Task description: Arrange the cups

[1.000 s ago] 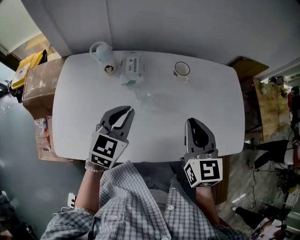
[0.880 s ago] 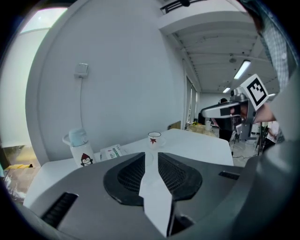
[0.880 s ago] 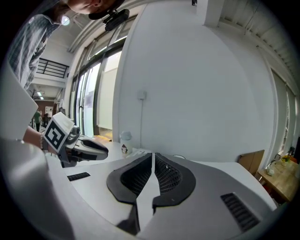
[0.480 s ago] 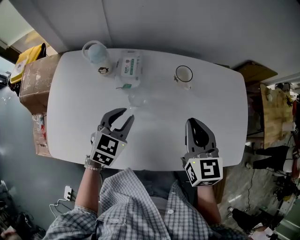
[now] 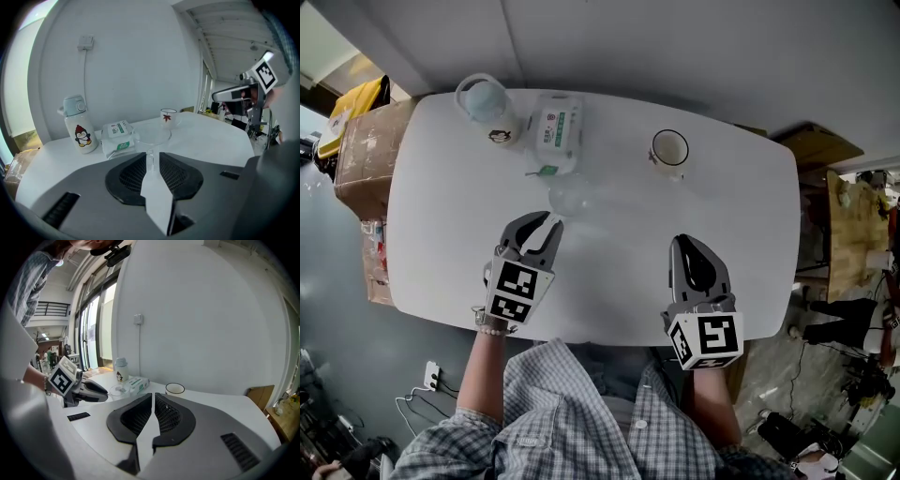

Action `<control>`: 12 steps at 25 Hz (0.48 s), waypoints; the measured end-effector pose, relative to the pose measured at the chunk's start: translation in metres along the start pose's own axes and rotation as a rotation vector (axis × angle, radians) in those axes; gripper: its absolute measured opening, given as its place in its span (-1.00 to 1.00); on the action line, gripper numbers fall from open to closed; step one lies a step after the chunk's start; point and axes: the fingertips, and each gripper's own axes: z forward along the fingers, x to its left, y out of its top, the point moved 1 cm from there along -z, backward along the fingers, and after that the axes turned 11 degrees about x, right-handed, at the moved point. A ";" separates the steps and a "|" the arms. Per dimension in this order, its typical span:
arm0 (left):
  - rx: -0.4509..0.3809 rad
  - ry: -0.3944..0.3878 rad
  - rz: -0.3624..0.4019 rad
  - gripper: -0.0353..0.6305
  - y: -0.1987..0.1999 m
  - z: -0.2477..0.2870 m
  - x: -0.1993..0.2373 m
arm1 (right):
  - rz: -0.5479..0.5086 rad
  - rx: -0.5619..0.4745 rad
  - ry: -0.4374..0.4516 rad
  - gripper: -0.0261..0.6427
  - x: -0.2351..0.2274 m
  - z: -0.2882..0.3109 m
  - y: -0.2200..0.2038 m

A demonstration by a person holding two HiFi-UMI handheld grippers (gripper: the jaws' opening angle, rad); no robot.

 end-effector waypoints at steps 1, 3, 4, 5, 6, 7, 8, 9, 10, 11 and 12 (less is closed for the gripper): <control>0.000 0.002 -0.004 -0.67 0.000 0.001 0.000 | -0.001 0.001 -0.002 -0.82 -0.002 0.002 -0.001; -0.004 -0.005 -0.015 -0.74 0.001 0.002 -0.001 | -0.002 0.008 -0.010 -0.82 -0.008 0.005 -0.005; -0.006 -0.010 -0.019 -0.74 0.002 0.002 -0.002 | -0.002 0.013 -0.016 -0.82 -0.012 0.007 -0.007; -0.008 -0.013 -0.019 -0.74 0.003 0.003 -0.003 | 0.000 0.018 -0.022 -0.82 -0.016 0.009 -0.009; -0.009 -0.015 -0.017 -0.74 0.003 0.004 -0.003 | 0.001 0.021 -0.029 -0.82 -0.020 0.013 -0.011; -0.010 -0.015 -0.015 -0.74 0.004 0.005 -0.004 | 0.000 0.024 -0.040 -0.82 -0.025 0.017 -0.013; -0.011 -0.016 -0.014 -0.74 0.006 0.007 -0.004 | -0.006 0.027 -0.054 -0.82 -0.030 0.021 -0.014; -0.013 -0.017 -0.014 -0.74 0.007 0.008 -0.005 | -0.016 0.030 -0.071 -0.82 -0.035 0.025 -0.016; -0.014 -0.019 -0.015 -0.74 0.008 0.010 -0.005 | -0.031 0.035 -0.089 -0.82 -0.040 0.030 -0.017; -0.015 -0.019 -0.016 -0.74 0.010 0.011 -0.006 | -0.045 0.041 -0.104 -0.82 -0.045 0.034 -0.018; -0.016 -0.019 -0.017 -0.74 0.012 0.012 -0.007 | -0.055 0.048 -0.113 -0.82 -0.049 0.038 -0.020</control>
